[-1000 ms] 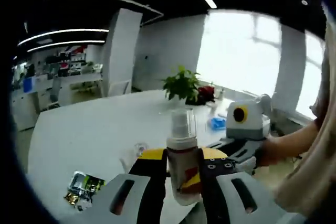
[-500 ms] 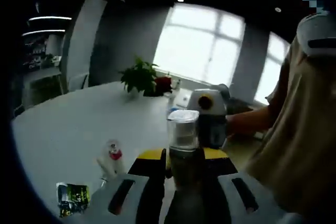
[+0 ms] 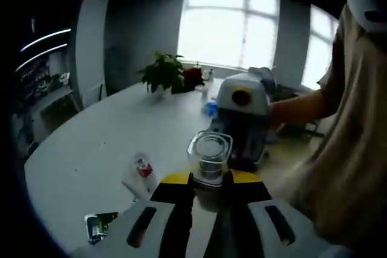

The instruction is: Arrange the skincare products in the storage area until every visible bottle or jar stands upright without overlapping.

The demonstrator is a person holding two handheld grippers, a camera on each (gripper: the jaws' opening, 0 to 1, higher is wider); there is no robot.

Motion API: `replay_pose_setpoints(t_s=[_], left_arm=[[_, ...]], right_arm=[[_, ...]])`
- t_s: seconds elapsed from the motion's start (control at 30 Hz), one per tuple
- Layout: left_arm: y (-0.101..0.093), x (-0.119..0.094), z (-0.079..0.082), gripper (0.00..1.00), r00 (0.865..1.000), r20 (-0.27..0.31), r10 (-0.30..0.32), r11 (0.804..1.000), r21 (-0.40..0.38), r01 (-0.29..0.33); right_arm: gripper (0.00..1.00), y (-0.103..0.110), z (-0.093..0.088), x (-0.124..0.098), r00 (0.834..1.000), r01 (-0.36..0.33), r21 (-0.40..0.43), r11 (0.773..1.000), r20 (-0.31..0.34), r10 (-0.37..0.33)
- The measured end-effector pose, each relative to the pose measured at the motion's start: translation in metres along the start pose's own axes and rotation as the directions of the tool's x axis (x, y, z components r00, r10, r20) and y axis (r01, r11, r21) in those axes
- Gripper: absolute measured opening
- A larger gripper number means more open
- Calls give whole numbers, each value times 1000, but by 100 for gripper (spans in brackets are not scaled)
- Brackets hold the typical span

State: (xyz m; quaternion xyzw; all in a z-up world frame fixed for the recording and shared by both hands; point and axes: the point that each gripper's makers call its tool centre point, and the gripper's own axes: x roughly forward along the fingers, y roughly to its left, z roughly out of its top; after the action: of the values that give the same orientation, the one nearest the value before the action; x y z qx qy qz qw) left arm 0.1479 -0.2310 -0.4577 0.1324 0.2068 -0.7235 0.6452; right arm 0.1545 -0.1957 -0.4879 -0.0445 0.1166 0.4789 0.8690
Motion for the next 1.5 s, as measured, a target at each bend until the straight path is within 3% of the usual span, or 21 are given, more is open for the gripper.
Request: replay_pose_setpoints(t_s=[0.1,0.33,0.57,0.63,0.8,1.0,1.33,1.5], left_arm=[[5,7,-7,19,1000,-8,11,999,-30,-11],[15,33,-43,19,998,-64,10,997,-82,-16],[20,55,-76,19,991,-132,3,998,-57,-10],[22,61,-85,18,987,-162,6,1000,-20,-9],[32,74,-106,18,982,-191,5,1000,-9,-7],[43,90,-136,18,972,-235,-9,1000,7,11],[52,109,-158,18,970,-244,0,1000,-19,-5],[54,116,-164,18,967,-254,32,999,26,-26]], right_arm=[[20,-5,-13,4,999,18,-11,1000,-42,-18],[21,-14,-56,13,995,49,21,999,-91,-47],[21,-21,-99,19,982,100,17,995,-160,-96],[21,-25,-111,21,974,119,-13,993,-191,-119],[21,-34,-136,28,959,159,-27,987,-233,-161],[22,-44,-172,33,930,178,-75,981,-313,-193],[22,-53,-203,34,917,199,-54,979,-343,-205],[22,-58,-214,33,904,209,-62,976,-369,-217]])
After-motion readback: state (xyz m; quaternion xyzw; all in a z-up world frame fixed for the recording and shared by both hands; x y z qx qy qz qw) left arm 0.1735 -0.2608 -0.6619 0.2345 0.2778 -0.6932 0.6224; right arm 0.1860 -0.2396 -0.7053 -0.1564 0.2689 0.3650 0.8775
